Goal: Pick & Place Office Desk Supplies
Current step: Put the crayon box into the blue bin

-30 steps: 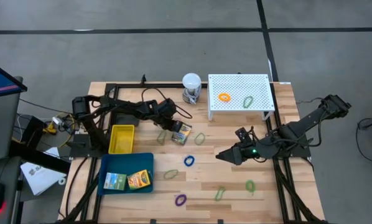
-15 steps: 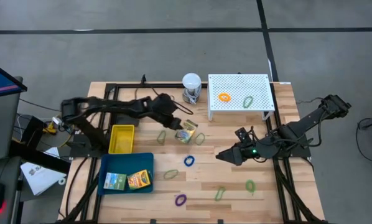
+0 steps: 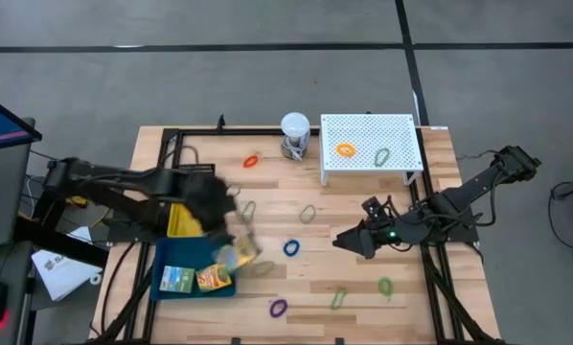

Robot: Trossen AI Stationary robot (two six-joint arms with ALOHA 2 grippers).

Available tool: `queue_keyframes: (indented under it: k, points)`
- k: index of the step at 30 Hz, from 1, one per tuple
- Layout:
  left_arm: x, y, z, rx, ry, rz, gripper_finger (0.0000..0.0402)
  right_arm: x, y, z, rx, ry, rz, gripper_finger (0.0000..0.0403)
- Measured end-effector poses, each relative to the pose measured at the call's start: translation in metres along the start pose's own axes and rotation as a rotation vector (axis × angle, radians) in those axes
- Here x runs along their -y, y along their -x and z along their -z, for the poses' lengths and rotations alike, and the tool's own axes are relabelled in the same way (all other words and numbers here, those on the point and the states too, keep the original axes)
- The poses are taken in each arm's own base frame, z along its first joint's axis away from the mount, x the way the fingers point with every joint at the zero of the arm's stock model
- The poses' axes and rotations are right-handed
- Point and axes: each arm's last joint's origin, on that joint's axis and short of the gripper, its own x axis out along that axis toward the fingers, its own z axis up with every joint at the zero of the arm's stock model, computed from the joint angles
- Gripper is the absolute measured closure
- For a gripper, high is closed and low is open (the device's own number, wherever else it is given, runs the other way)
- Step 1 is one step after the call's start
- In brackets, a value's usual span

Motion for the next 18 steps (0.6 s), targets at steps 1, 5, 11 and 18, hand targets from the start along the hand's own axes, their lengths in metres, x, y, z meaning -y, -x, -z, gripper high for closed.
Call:
queue_keyframes:
  k: [1,5,11,18]
  points:
    - [0.004,0.003,0.010,-0.028,-0.009,-0.007,0.0401,-0.001,0.000,0.000,0.001,0.005,-0.004,0.0154]
    - [0.012,0.011,0.048,-0.137,0.000,-0.094,0.0401,-0.002,0.000,-0.001,0.005,0.018,-0.016,0.0154]
    - [0.011,0.013,0.079,-0.201,-0.007,-0.222,0.0401,-0.002,0.000,0.000,0.003,0.018,-0.020,0.0154]
    - [-0.022,-0.023,0.094,-0.233,0.003,-0.244,0.0401,-0.004,0.001,0.000,0.004,0.011,-0.033,0.0154]
